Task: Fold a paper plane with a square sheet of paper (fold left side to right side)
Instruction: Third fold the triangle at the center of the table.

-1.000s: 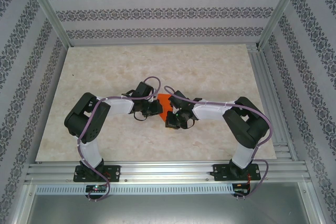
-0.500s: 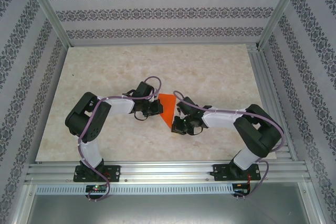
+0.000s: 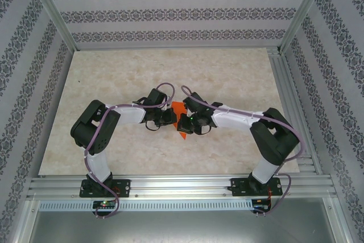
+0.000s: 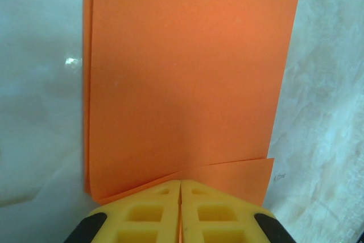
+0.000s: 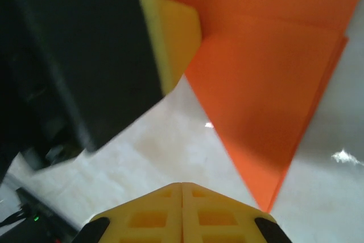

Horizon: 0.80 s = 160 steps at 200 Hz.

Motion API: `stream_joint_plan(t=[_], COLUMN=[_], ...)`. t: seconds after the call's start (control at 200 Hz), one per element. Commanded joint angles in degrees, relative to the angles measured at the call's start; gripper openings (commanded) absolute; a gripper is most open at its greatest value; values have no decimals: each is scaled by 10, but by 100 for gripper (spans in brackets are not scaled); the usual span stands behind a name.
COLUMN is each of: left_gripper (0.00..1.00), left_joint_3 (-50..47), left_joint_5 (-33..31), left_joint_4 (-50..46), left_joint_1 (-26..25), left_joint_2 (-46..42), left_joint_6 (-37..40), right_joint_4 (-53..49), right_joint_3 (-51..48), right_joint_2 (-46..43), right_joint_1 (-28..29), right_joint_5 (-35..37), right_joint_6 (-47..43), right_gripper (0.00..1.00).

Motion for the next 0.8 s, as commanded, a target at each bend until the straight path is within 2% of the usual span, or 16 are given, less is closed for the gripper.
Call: stream_joint_plan(t=[0.0,0.285,0.639,0.794], left_gripper=[11,11,11,12], left_joint_3=[-6,-5,-4,2], left_joint_5=[-41,-44,-46,-36], left_joint_4=[-20,-22,-27,-27], left_joint_1=[-3,-3,-3,-3], left_joint_2=[12,11,10,-1], left_joint_6=[3,1,2,-1], right_joint_4=[-10,-24,-25,-26], right_joint_3=[19,-20,-138,-146], right_joint_2=[41,49,-40,-82], right_joint_1=[-1,0,10,6], right_joint_5=[24,39,40,32], right_joint_6=[-17,-20,6,-11], right_gripper=[7,7,8,8])
